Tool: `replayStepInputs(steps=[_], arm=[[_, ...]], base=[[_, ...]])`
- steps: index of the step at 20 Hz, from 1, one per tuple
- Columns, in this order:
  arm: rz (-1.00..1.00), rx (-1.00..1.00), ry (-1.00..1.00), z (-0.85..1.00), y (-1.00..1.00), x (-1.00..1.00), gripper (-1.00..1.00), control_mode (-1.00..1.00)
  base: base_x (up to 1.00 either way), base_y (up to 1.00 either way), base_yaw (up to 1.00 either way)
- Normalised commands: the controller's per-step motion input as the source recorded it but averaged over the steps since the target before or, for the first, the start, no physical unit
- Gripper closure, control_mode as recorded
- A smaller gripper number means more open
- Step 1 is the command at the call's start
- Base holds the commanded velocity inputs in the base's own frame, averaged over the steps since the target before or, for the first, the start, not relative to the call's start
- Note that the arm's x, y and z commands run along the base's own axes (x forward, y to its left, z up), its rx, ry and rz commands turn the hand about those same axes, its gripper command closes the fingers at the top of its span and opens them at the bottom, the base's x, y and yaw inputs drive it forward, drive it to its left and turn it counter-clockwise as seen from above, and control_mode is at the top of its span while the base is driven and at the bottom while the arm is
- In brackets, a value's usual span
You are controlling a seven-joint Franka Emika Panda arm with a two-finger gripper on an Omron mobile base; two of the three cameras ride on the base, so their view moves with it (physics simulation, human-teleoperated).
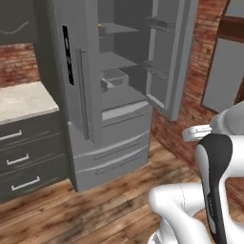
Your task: Take the cheese, steak, and garlic from the fridge and place them on the plate on the dining counter to create an appetizer plate.
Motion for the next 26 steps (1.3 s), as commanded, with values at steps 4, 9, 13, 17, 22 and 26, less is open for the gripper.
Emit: replayStepInputs(steps=[4,9,13,17,22,26], arm=[[0.00,0.00,0.00,0.00,0.00,0.00,-1.00,1.00],[0.00,0.00,0.00,0.00,0.00,0.00,-1.00,1.00],[0.00,0.00,0.00,0.00,0.00,0.00,-1.00,1.00],[0.00,0.00,0.00,0.00,0.00,0.00,-1.00,1.00],[0.00,0.00,0.00,0.00,0.00,0.00,-1.00,1.00],[0.00,0.00,0.00,0.00,0.00,0.00,-1.00,1.00]], base=[[0.57,-0.76,0.60],[0.48,-0.74,0.57],[0.44,-0.77,0.52],[0.36,-0.68,0.37],[0.58,-0.26,0.07],[0.97,0.18,0.00]])
